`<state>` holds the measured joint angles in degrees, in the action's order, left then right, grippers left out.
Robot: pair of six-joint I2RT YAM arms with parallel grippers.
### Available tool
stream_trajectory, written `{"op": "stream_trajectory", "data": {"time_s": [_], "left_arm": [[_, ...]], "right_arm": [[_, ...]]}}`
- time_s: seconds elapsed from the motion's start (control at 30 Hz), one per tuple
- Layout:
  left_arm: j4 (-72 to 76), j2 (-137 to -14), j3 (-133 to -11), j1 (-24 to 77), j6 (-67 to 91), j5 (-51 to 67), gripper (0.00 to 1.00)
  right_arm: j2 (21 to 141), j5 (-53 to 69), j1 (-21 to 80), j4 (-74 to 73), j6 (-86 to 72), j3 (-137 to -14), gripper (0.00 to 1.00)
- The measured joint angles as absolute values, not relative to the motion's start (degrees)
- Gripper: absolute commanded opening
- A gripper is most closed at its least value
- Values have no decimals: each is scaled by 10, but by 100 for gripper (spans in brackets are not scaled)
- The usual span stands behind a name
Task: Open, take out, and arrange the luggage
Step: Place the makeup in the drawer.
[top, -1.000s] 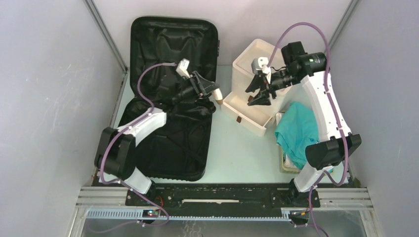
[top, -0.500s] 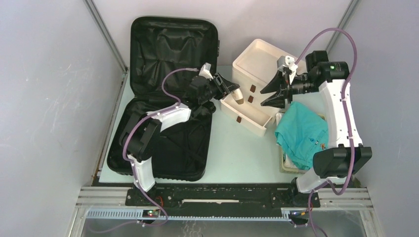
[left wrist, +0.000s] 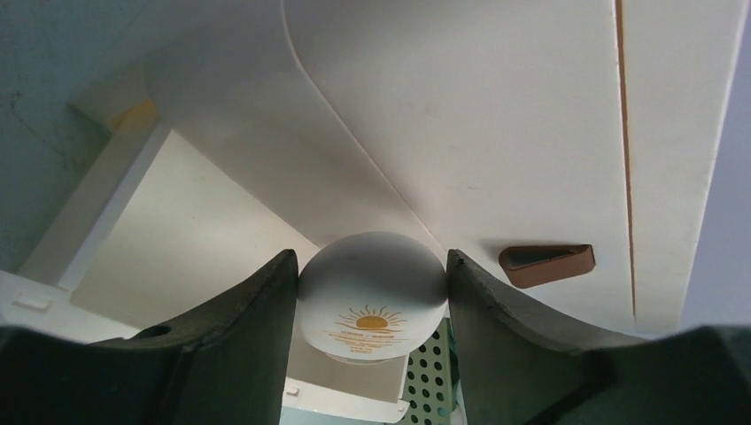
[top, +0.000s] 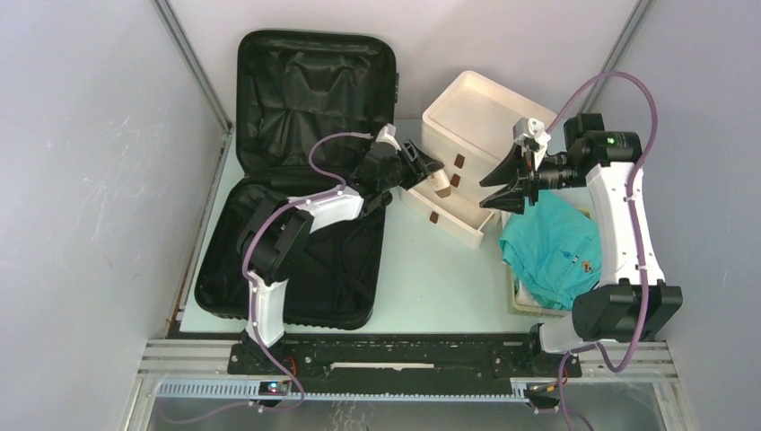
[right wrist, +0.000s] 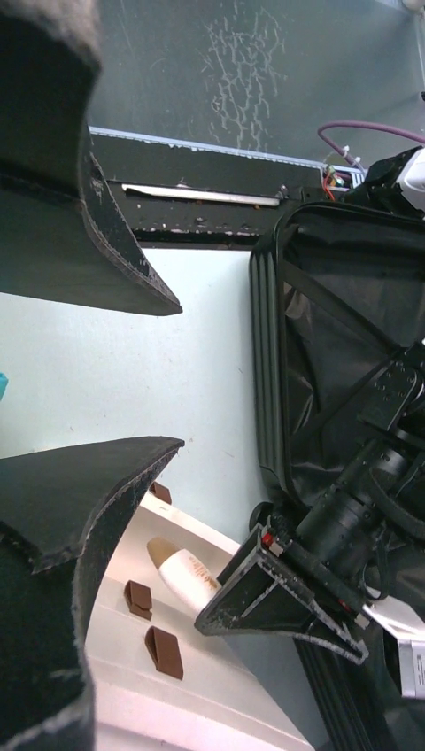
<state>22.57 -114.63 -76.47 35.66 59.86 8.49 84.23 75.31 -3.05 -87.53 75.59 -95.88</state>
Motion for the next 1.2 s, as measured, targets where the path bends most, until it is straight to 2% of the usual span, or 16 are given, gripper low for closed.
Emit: {"op": "stream_trajectory", "data": {"time_s": [0.07, 0.1, 0.6, 0.77, 0.97, 1.2], "left_arm": [[213, -1151, -775, 360, 595, 82, 76], [208, -1152, -781, 362, 594, 81, 78], [150, -1118, -793, 365, 535, 70, 75], [116, -1024, -793, 365, 435, 61, 74], [77, -852, -764, 365, 265, 36, 75], [3, -647, -660, 358, 101, -28, 89]], "right_arm": [[833, 752, -30, -875, 756, -948, 61], [829, 751, -31, -875, 756, -944, 61], [796, 721, -34, -863, 756, -885, 60], [782, 685, -12, -851, 757, -858, 59], [779, 612, 79, -825, 755, -828, 58], [790, 546, 157, -773, 705, -827, 53]]}}
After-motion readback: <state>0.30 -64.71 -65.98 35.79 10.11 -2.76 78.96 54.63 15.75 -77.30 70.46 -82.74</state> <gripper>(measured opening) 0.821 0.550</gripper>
